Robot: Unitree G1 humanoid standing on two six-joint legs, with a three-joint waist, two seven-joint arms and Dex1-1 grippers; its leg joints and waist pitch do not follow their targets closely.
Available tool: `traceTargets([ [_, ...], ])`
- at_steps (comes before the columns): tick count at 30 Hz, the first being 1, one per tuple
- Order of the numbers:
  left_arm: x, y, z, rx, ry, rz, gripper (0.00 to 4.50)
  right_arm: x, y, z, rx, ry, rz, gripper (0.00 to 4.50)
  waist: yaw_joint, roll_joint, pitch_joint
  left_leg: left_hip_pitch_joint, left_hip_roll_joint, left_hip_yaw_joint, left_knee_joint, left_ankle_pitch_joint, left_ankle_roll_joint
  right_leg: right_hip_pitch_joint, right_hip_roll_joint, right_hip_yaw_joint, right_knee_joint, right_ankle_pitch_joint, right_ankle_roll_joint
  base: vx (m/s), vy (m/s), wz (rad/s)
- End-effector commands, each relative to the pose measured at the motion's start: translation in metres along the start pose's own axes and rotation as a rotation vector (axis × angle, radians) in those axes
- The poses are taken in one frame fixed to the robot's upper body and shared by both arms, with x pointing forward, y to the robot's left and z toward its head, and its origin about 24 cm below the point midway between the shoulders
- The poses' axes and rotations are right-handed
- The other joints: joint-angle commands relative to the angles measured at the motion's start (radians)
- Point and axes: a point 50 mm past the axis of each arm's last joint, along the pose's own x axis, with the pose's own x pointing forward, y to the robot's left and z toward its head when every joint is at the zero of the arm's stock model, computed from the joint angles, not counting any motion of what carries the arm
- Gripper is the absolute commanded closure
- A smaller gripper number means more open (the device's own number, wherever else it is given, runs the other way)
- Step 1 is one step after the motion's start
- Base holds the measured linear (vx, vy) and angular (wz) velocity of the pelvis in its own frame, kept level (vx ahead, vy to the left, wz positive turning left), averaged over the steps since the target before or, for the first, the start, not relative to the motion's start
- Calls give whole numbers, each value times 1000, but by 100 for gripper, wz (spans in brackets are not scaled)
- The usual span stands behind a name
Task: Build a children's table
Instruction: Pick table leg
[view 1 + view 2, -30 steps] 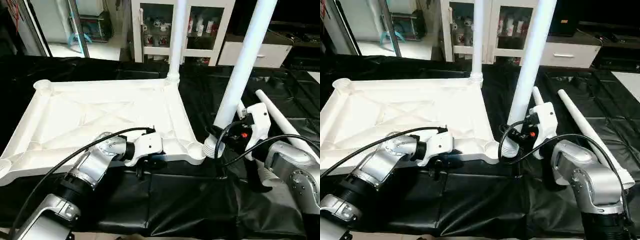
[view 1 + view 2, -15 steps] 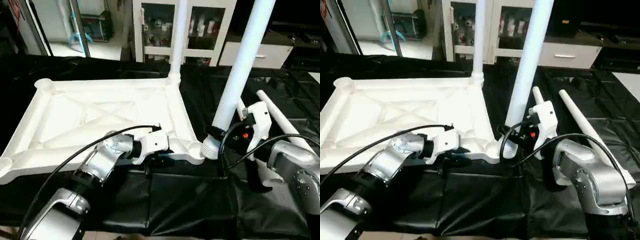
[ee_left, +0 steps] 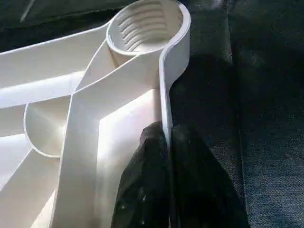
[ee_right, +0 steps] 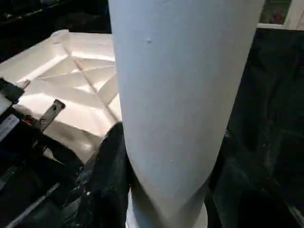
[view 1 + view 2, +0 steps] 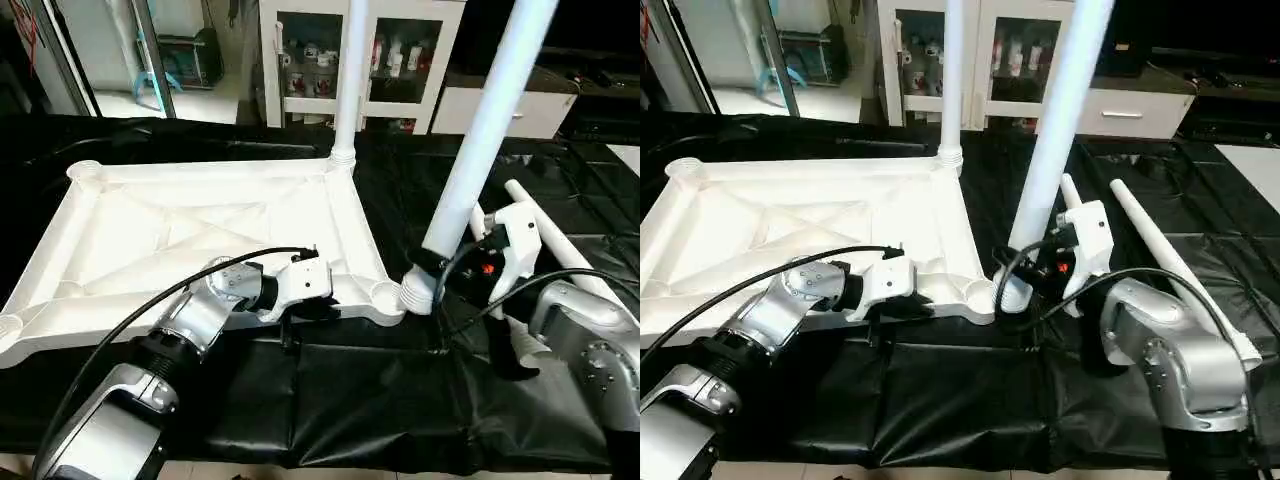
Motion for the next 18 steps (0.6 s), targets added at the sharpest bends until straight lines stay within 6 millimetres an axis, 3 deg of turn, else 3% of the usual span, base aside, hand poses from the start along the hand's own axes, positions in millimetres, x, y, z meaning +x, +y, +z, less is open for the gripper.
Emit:
traceTargets([
  [1, -2, -9, -24, -57, 109, -37, 448, -2, -2, 3, -18, -24, -21, 266, 1, -3, -47, 3, 46, -20, -85, -321, -25, 35, -59, 41, -91, -421, -114, 0, 0, 0],
  [5, -3, -14, -28, -71, 128, -62, 450, 1, -3, 3, -13, -29, -39, 266, 3, -7, -48, 3, 47, -18, -86, -314, -23, 34, -61, 42, -87, -396, -126, 0, 0, 0],
  [6, -9, -19, -36, -91, 163, -97, 450, 5, -5, 7, -7, -53, -64, 266, 4, -3, -48, 2, 47, -19, -87, -307, -25, 35, -63, 42, -84, -385, -133, 0, 0, 0],
  [9, -19, -25, -44, -117, 190, -110, 450, 10, -6, 11, 18, -75, -68, 266, -5, -4, -46, -8, 44, -23, -92, -302, -32, 42, -62, 39, -83, -411, -125, 0, 0, 0],
  [11, -28, -29, -47, -151, 191, -112, 450, 11, -7, 14, 15, -94, -63, 266, -4, -7, -47, 1, 44, -19, -89, -306, -30, 36, -61, 41, -87, -420, -120, 0, 0, 0],
  [12, -37, -33, -50, -169, 201, -114, 450, 11, -6, 15, -13, -98, -51, 266, -5, -2, -50, -3, 49, -21, -91, -281, -34, 40, -65, 43, -75, -373, -136, 0, 0, 0],
  [16, -61, -44, -59, -203, 271, -108, 450, 11, 0, 12, -166, -114, 9, 266, -18, 1, -48, -1, 46, -13, -89, -266, -23, 39, -55, 43, -70, -297, -164, 0, 0, 0],
  [18, -64, -45, -58, -207, 278, -70, 450, 12, -1, 6, -86, -81, 36, 266, -22, 0, -48, -1, 44, -13, -88, -249, -9, 43, -52, 43, -69, -285, -174, 0, 0, 0],
])
